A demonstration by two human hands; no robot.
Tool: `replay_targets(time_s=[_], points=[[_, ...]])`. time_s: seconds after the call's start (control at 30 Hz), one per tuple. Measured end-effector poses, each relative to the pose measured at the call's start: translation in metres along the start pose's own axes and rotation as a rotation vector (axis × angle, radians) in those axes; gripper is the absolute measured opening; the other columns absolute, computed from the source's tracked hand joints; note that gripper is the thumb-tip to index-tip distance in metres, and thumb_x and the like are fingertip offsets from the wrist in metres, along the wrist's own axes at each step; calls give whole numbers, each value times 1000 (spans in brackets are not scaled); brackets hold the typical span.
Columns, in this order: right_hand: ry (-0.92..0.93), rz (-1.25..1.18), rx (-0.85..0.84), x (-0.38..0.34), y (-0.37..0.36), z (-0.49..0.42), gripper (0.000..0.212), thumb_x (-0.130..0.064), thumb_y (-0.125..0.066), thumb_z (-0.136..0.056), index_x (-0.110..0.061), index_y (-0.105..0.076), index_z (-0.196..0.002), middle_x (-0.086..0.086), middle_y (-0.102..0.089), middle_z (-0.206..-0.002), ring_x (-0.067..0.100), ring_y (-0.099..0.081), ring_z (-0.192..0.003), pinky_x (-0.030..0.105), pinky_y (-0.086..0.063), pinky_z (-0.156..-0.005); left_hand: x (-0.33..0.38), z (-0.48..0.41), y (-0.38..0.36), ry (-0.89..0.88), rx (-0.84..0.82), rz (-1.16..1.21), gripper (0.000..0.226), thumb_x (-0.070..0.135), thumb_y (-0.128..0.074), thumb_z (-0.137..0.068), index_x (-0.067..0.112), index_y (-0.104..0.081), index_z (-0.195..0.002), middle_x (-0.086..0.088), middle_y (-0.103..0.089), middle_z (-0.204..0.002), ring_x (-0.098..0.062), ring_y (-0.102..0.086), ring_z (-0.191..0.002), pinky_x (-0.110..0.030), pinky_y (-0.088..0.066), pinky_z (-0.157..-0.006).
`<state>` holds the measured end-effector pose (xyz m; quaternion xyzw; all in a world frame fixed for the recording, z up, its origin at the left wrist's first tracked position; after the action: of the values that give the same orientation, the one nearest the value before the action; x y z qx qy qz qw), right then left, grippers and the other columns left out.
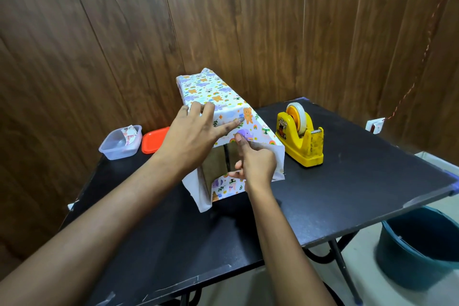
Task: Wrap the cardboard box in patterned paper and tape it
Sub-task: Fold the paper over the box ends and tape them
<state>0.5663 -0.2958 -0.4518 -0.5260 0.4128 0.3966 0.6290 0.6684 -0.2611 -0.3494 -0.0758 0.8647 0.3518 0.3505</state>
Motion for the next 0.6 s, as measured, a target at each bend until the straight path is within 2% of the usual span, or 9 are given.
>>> replay_targets(time_s=[0.07,0.13,0.23,0.43,0.5,0.6], points=[[1,3,-6,7,3,-1,26,-37,-70,-83,-12,-66,-76,-4,-41,-35,9,-41,-25,46,-56,-58,0,0,0,1,-7,-11,77,19,-82,-59,36,-54,-129,-19,-54,-85,-30,-50,-65,-35,-46,-59],[0,30,-2,13,5,-5,29,-36,-70,-83,-8,-62,-81,-1,-44,-41,8,-42,-25,49,-56,-59,0,-1,0,2,-17,-20,78,21,-82,-59,37,-53,-130,-18,-54,-86,-30,-50,-65,-35,-46,-58],[-8,43,-15,18,5,-8,32,-32,-70,-84,-5,-56,-74,0,-45,-36,10,-42,-24,49,-55,-59,0,0,0,2,-48,-37,78,23,-82,-61,37,-51,-132,-18,-55,-88,-30,-51,-68,-35,-46,-60],[-63,45,-51,29,12,-12,28,-18,-67,-87,-2,-53,-69,-2,-44,-31,17,-40,-27,32,-43,-46,0,-1,2,11,-84,-42,79,22,-82,-62,38,-50,-132,-16,-54,-86,-29,-50,-68,-33,-45,-59],[-90,27,-82,28,14,-8,29,-17,-67,-87,-3,-52,-66,3,-45,-38,18,-39,-31,24,-38,-40,0,0,2,27,-102,-56,81,22,-80,-64,39,-46,-135,-16,-54,-88,-28,-50,-69,-33,-44,-59],[-46,132,-220,8,11,12,33,-22,-65,-88,-2,-51,-66,13,-50,-49,18,-42,-30,23,-44,-38,2,0,1,56,-159,-76,82,23,-74,-71,42,-35,-140,-15,-54,-94,-28,-50,-75,-33,-42,-61]])
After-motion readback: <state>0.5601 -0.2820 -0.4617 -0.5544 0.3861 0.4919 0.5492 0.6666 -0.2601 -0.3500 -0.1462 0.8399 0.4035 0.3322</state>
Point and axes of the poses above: each hand's wrist, its own z-axis away from the middle knuckle, its own y-axis out of the back of the hand, x = y × z, the point moved 5 cm from there along -z, towards the middle knuckle
